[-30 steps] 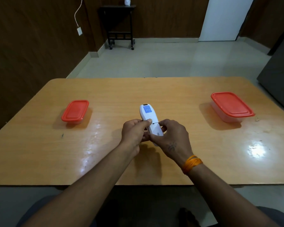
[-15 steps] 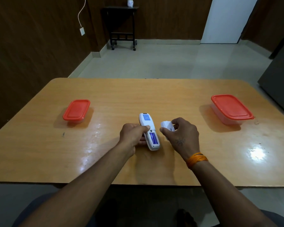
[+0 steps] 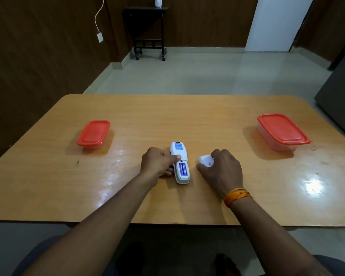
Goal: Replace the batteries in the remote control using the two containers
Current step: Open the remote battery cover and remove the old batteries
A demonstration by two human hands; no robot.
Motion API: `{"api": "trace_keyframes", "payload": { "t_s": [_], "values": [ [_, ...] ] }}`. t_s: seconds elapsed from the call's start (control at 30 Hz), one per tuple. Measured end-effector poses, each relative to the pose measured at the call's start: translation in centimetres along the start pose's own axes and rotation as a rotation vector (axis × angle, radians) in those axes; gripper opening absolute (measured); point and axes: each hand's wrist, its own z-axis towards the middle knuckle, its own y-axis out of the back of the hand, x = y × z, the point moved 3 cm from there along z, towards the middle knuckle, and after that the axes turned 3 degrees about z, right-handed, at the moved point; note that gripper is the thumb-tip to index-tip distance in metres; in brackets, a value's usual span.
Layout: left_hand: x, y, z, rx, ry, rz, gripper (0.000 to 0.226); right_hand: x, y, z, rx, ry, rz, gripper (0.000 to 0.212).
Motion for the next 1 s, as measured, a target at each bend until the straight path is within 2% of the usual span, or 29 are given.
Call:
{"api": "trace_keyframes", "payload": {
  "t_s": [0.2,0.3,0.43,0.6,0.73,1.0],
  "values": [
    [-0.2,0.4,-0.1,-0.048,-0.052,0.048,0.024,0.7,0.5,-0.5,-0.097,0.079,-0.035,0.042],
    [-0.6,0.6,-0.6,-0.104,-0.159,0.181,0.013,1.7,0.9,-0.8,-0.169,0.208,0.078,0.029],
    [-1.2,0.5,-2.0,-0.129,-0.400,0.455,0.010,3.2,0.3,-1.0,-0.057,0.301,0.244,0.018],
    [-0.8,-0.7,-3.2,-0.078,-0.550,0.642,0.016,3.5,-2.1,-1.2,0.131,0.300,0.247,0.024],
    [-0.9,-0.9,-2.9,-0.056,-0.571,0.695,0.016,3.3,-2.4,-0.8,0.170,0.259,0.288,0.026],
    [-1.6,-1.0,-1.9,0.025,-0.585,0.771,0.012,3.5,-2.2,-0.5,0.131,0.200,0.306,0.023]
  ]
}}
